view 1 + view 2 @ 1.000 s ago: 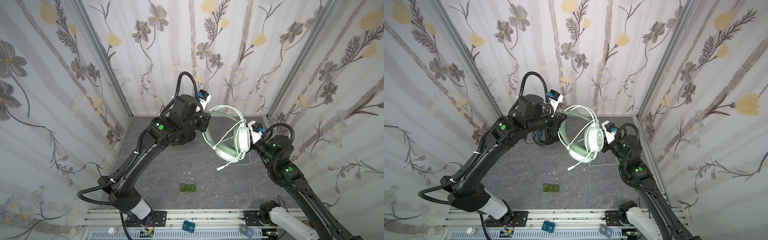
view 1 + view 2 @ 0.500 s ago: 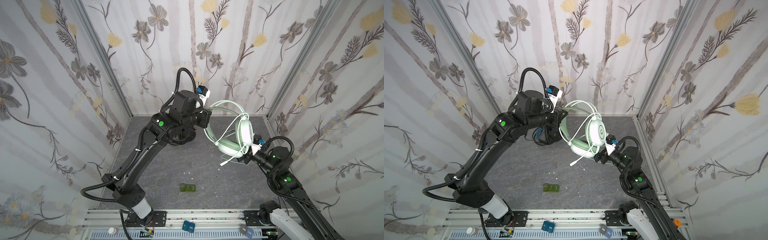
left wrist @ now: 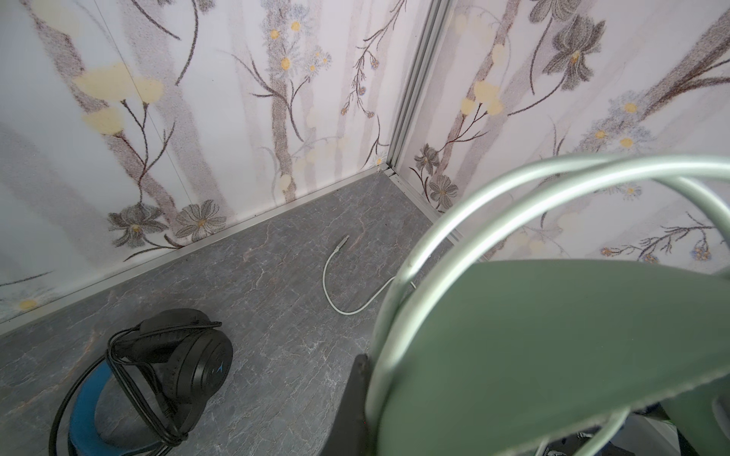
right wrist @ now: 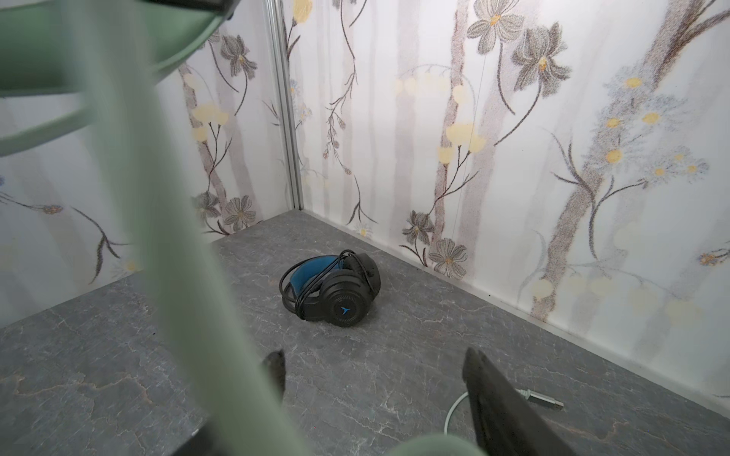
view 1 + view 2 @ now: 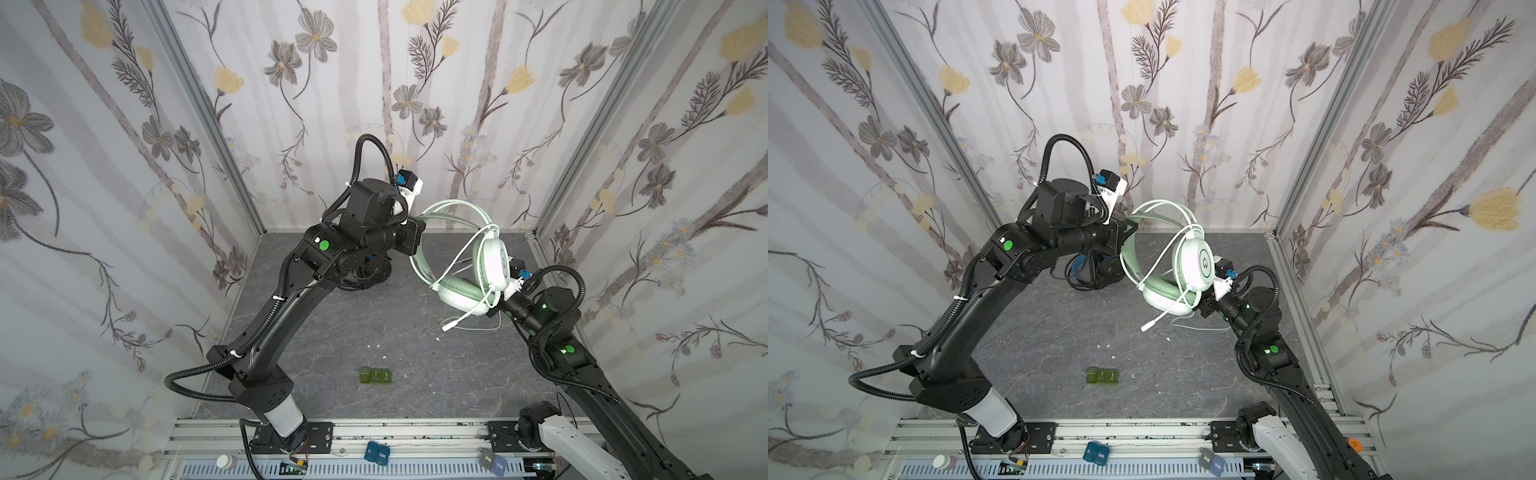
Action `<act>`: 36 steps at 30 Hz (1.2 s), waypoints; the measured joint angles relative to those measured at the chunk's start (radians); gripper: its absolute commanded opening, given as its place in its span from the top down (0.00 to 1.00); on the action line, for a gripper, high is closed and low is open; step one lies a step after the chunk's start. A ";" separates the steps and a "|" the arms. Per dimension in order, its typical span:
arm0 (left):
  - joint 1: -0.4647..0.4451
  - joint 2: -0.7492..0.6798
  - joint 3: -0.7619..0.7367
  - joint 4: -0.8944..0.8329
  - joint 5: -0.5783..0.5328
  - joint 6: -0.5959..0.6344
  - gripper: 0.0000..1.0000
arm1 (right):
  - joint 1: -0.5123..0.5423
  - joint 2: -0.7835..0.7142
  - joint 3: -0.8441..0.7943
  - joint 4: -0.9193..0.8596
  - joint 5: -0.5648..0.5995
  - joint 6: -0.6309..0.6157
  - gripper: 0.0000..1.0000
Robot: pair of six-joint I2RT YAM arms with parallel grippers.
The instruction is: Wrap the headphones
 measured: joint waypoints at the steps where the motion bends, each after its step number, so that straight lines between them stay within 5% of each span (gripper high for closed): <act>1: 0.000 0.000 0.000 0.000 0.000 -0.002 1.00 | 0.000 0.006 0.004 0.006 0.005 0.003 0.49; 7: 0.014 0.003 0.005 0.002 -0.001 -0.029 1.00 | 0.000 0.000 -0.013 0.024 0.013 0.003 0.91; 10: 0.037 0.010 0.015 0.006 -0.018 -0.064 1.00 | 0.000 -0.005 -0.027 0.013 0.041 0.004 1.00; 30: 0.076 -0.008 -0.015 0.092 -0.025 -0.190 1.00 | 0.001 -0.035 -0.050 -0.012 0.126 -0.032 0.95; 36: 0.078 -0.003 -0.014 0.107 -0.006 -0.214 1.00 | 0.004 -0.031 -0.051 -0.015 0.082 -0.034 0.72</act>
